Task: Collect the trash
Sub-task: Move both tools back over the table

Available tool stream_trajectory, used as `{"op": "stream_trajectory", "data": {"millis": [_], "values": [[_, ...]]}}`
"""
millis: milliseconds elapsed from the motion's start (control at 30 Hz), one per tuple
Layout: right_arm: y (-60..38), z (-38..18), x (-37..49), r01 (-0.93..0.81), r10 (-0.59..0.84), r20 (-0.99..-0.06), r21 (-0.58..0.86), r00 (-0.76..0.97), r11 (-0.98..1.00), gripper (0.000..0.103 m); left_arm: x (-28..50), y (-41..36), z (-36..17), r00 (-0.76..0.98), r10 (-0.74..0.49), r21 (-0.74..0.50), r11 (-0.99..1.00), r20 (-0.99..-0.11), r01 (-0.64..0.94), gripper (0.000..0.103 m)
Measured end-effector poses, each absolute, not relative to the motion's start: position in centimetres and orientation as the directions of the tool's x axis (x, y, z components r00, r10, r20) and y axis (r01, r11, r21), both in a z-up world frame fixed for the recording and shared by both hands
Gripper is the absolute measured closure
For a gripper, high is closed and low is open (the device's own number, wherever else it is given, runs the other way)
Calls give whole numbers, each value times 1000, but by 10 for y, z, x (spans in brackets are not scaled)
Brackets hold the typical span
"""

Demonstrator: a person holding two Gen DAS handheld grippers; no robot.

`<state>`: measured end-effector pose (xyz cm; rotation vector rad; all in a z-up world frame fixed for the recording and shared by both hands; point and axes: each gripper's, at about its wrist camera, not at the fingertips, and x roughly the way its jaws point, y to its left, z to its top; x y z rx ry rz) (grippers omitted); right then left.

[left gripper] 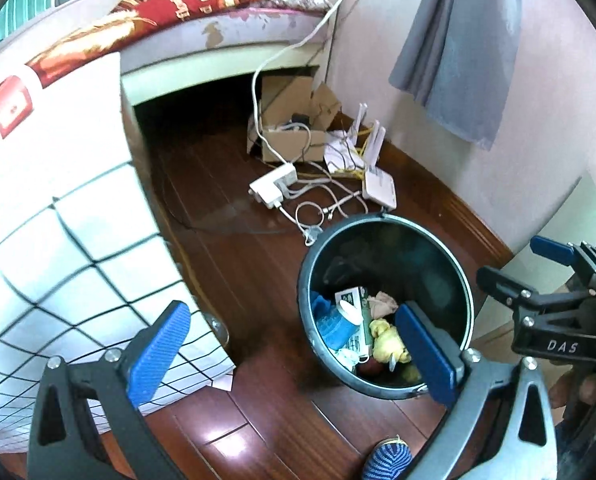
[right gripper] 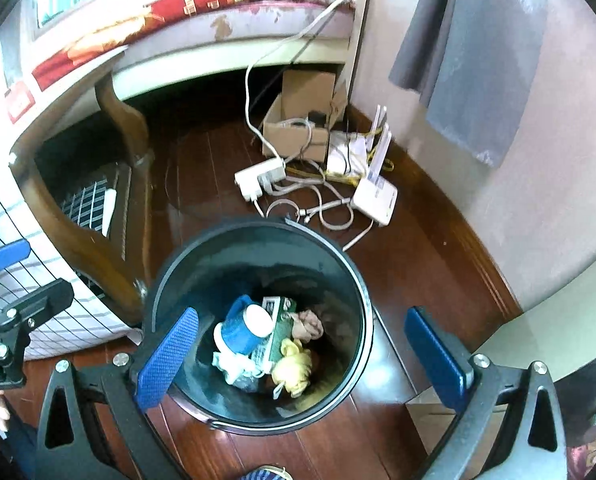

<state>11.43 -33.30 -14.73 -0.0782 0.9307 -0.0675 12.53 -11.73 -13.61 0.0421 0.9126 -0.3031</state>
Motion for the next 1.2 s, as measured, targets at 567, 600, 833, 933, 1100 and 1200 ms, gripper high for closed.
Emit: {"op": "stream_trajectory", "data": {"millis": [567, 600, 833, 933, 1100, 1200], "values": [[-271, -84, 99, -69, -7, -705, -80, 709, 994, 0, 99, -67, -81, 686, -201, -68, 974, -699, 215, 0], [-262, -79, 100, -84, 9, -694, -74, 720, 994, 0, 99, -59, -76, 698, -178, -53, 979, -694, 197, 0], [-191, -55, 111, -241, 181, -645, -4, 742, 971, 0, 91, 16, -50, 764, -83, -37, 996, -639, 77, 0], [-149, -44, 118, -305, 210, -637, -40, 741, 952, 0, 87, 60, -39, 797, 3, -15, 1000, -604, -15, 0], [-83, -31, 150, -381, 255, -644, -62, 721, 922, 0, 88, 133, -30, 803, 127, 1, 988, -582, -155, 5], [-47, -24, 174, -412, 278, -640, -66, 716, 909, 0, 92, 169, -26, 802, 190, 18, 976, -566, -219, 7]]}}
